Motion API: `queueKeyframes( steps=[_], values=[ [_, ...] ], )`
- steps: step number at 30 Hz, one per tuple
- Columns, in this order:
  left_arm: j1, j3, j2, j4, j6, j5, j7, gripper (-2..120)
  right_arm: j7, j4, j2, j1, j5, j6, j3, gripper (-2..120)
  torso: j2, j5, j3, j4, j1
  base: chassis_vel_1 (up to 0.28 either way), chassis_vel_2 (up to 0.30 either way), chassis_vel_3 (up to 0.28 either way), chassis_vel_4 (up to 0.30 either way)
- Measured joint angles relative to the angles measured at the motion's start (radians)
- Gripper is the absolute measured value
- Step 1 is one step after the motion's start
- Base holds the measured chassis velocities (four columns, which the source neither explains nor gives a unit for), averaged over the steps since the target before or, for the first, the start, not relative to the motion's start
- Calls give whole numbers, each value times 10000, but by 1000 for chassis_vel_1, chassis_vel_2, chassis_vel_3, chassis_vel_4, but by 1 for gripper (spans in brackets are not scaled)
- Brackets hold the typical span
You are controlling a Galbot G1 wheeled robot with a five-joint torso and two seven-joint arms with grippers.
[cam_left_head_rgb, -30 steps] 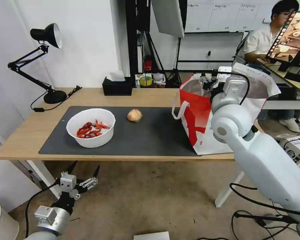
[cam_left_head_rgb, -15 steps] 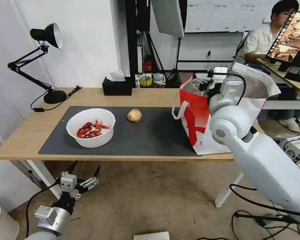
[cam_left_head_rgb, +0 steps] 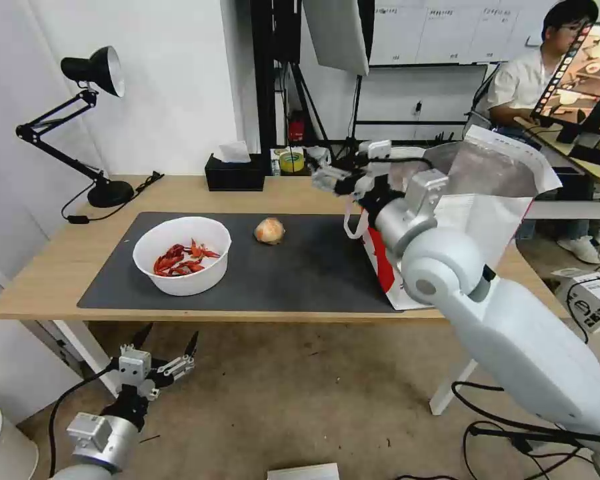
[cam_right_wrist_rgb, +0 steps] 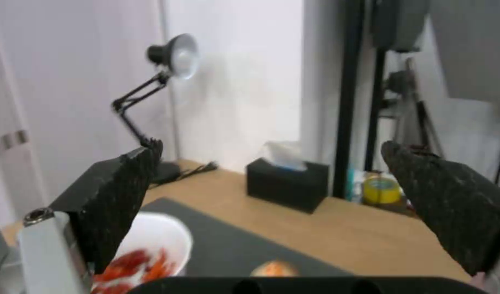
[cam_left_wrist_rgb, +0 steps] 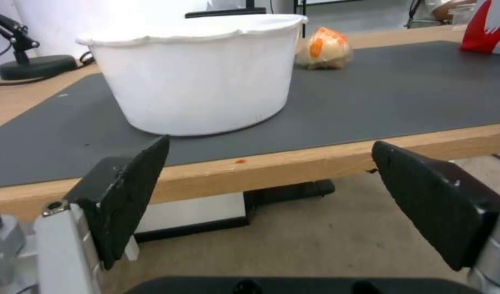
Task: Pick up the trash from the table and place it into the takeout bag.
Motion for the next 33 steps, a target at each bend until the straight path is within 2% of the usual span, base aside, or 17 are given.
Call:
queueKeyframes(
  steps=[2,9,16,26,29,33],
  values=[
    [-10,10,0,13,-12,-1,0,100,-114,77,-98,-209,-163,23,29,100,0,1,0,0,0,0,0,0,0],
    [-19,46,37,84,-98,-3,0,100,-549,858,-664,-2512,-1392,158,499,100,0,3,0,-4,0,0,0,0,0],
    [-49,118,-98,66,-145,7,3,100,-544,1174,-935,-3569,-2024,416,656,100,0,1,0,-1,0,0,0,0,0],
    [67,77,-139,-19,-208,33,14,100,-439,1326,-718,-5809,-3231,1529,1312,100,0,1,0,-1,0,0,0,0,0],
    [95,86,-178,-18,-244,71,19,100,-669,1266,-454,-7064,-3941,2197,1617,100,0,1,0,-3,-1,0,0,0,0],
    [112,92,-182,-18,-262,83,25,100,-721,1211,-298,-7565,-4338,2470,1745,100,1,1,0,-1,-1,0,0,0,0]
  ],
)
